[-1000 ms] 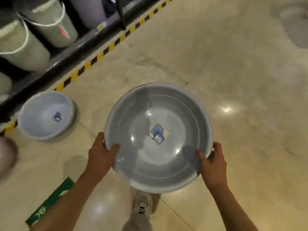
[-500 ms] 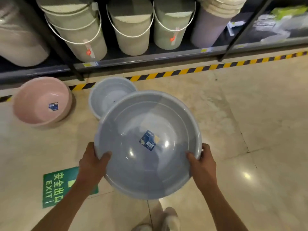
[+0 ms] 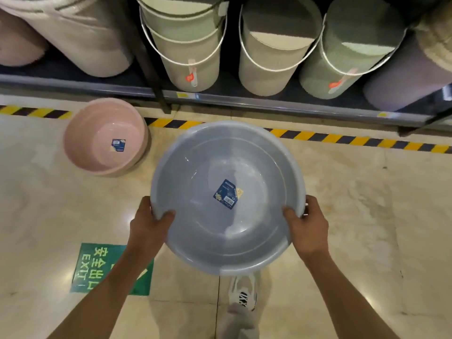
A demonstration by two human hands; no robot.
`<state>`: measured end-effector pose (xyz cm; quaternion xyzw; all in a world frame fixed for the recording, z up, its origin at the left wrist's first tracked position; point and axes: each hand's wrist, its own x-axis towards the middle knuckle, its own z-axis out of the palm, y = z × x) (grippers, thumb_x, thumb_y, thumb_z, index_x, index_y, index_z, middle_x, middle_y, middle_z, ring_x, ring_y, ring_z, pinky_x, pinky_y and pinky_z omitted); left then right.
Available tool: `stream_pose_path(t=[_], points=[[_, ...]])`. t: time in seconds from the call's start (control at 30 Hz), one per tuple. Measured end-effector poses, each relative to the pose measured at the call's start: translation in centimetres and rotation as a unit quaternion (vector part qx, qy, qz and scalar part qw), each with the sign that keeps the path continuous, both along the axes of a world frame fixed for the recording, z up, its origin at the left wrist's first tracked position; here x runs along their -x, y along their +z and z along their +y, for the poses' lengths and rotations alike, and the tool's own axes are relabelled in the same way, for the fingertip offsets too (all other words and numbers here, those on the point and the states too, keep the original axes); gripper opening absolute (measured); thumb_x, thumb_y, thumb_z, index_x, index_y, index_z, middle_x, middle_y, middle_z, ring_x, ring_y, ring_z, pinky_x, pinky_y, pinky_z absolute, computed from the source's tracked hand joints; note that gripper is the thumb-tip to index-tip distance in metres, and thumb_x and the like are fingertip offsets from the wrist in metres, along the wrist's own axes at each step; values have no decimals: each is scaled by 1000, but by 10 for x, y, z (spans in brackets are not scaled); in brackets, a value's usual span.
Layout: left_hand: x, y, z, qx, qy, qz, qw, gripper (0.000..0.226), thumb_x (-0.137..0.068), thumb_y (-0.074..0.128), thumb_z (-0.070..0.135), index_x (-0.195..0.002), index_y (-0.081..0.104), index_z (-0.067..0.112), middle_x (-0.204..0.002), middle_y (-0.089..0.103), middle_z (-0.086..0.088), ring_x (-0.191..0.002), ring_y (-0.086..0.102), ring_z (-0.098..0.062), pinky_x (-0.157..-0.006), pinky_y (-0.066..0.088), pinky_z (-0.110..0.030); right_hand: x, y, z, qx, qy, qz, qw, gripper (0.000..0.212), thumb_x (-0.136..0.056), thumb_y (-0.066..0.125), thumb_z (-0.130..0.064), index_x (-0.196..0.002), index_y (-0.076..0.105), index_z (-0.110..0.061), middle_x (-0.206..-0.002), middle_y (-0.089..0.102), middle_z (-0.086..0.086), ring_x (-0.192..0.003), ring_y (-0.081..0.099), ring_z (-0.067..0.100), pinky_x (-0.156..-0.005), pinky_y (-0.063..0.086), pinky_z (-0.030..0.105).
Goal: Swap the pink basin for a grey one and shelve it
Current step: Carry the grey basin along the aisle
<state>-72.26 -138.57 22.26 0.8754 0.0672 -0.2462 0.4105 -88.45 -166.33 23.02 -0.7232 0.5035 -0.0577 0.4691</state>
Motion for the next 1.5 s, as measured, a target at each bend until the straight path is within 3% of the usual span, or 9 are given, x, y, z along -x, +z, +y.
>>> stream_pose_path(t=[0.33, 0.43, 0.53, 0.67, 0.77, 1.03, 1.13, 1.3, 1.5], points=[[-106, -64, -27, -36, 19, -29, 999, 23, -87, 71, 24, -96, 51, 21, -77, 57, 17, -65, 54, -2, -50, 37, -20, -135, -59, -46, 64, 75, 65, 993, 28, -87, 71, -19, -114, 63, -16, -85, 64, -4, -74, 60, 10, -60, 41, 24], [-134, -94, -36, -56, 12, -66, 996, 22, -87, 71, 20, -89, 49, 19, -70, 55, 15, -61, 57, -25, -51, 38, -27, -163, -88, -52, 69, 92, 75, 991, 29, -86, 74, -19, -114, 64, -18, -81, 65, -11, -74, 59, 1, -57, 40, 19], [-156, -124, -43, -70, -10, -47, 996, 22, -87, 70, 21, -94, 53, 10, -83, 66, -9, -79, 64, -40, -61, 42, -37, -184, -119, -59, 62, 99, 99, 988, 25, -87, 75, -20, -109, 64, -16, -82, 65, -12, -74, 60, 6, -57, 42, 27], [-172, -152, -49, -82, -25, -58, 995, 26, -87, 69, 22, -102, 56, 6, -94, 68, -19, -83, 64, -42, -65, 39, -35, -199, -148, -64, 73, 110, 119, 984, 20, -87, 74, -22, -100, 58, -20, -81, 61, -11, -69, 56, 12, -54, 37, 21], [-175, -172, -51, -108, -38, -64, 991, 26, -88, 68, 28, -100, 51, 10, -89, 63, -12, -76, 59, -36, -64, 37, -34, -202, -171, -64, 80, 124, 147, 978, 24, -88, 74, -26, -99, 55, -18, -77, 58, -10, -74, 55, 29, -55, 37, 31], [-167, -224, -51, -156, -34, -14, 987, 22, -92, 60, 25, -94, 46, 8, -86, 64, -19, -79, 62, -44, -62, 36, -37, -206, -229, -59, 71, 170, 243, 952, 37, -89, 70, -32, -114, 58, -7, -102, 70, 18, -90, 63, 42, -70, 50, 43], [-160, -243, -50, -154, -27, -10, 988, 21, -95, 59, 25, -98, 41, 14, -80, 56, -9, -66, 54, -38, -60, 37, -36, -204, -247, -53, 68, 160, 266, 948, 34, -89, 66, -28, -114, 55, -9, -101, 68, 18, -80, 57, 37, -66, 44, 40], [-152, -273, -46, -154, -22, 43, 987, 30, -93, 60, 28, -117, 47, 14, -93, 69, -20, -77, 65, -44, -64, 52, -42, -205, -269, -53, 49, 132, 287, 948, 37, -88, 60, -18, -123, 49, -10, -92, 57, 13, -80, 54, 38, -69, 45, 42], [-156, -299, -38, -72, 92, 195, 974, 30, -87, 68, 36, -109, 62, 16, -96, 71, -13, -75, 71, -31, -54, 62, -45, -206, -285, -65, -26, 115, 283, 952, 32, -88, 62, -19, -114, 45, -11, -97, 58, 13, -72, 53, 31, -56, 37, 32]])
